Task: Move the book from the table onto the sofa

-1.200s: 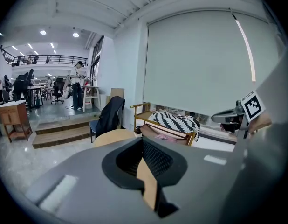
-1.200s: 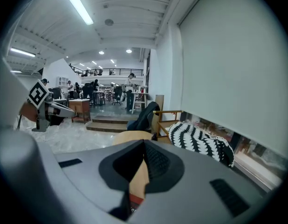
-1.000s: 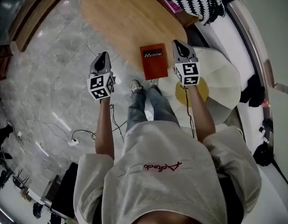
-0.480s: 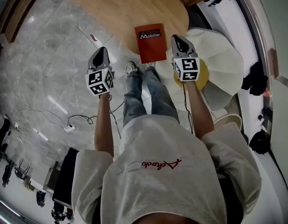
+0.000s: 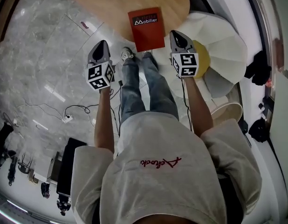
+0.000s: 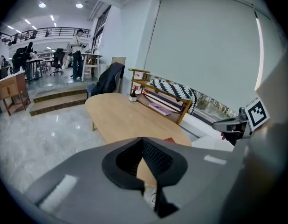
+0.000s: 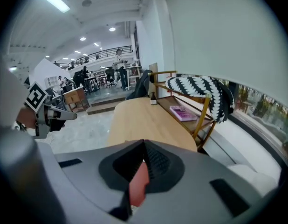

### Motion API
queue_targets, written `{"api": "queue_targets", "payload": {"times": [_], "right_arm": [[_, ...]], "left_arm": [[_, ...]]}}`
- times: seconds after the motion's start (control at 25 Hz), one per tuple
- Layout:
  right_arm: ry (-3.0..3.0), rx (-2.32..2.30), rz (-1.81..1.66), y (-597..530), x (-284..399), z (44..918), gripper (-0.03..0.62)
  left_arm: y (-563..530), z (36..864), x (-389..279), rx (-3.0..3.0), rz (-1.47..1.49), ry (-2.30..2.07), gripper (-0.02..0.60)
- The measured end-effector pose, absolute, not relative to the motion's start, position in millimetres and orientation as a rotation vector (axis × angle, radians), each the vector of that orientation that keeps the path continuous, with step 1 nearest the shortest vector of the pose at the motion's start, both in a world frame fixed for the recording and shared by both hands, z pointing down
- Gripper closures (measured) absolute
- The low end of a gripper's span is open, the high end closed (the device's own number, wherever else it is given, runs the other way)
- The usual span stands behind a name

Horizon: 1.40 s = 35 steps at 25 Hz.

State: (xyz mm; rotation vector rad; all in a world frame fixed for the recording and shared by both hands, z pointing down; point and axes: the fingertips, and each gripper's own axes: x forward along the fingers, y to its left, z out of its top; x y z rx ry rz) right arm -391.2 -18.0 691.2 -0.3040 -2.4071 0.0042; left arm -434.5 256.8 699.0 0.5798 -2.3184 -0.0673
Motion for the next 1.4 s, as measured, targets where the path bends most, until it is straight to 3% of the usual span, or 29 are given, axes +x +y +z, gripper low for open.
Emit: {"api": "queue_targets", "payload": {"times": [0.84,0.92,1.12,1.24,1.4], "right_arm": [[-2.220,-0.365,0.184,-13,-394,801,0.582],[-2.190,-0.383,0.192,-10,-395,813,0.576],[-2.141,-0.402,0.235,-6,-401,839,0.483],[-2.103,-0.435,0.259,-1,-403,855,0.402],[-2.058,-0.458,0.272,4,-404,876,0.358]], "left_arm": [[192,825,-408,0.611,-0.212,-2.054,0.568],[186,836,-409,0.615,-0.232,-2.029,0.543],[172,860,-407,0.632,-0.278,-1.966,0.478],[163,873,-404,0.651,-0.303,-1.926,0.411],[151,886,-401,0.676,-0.335,-1.888,0.337]]}}
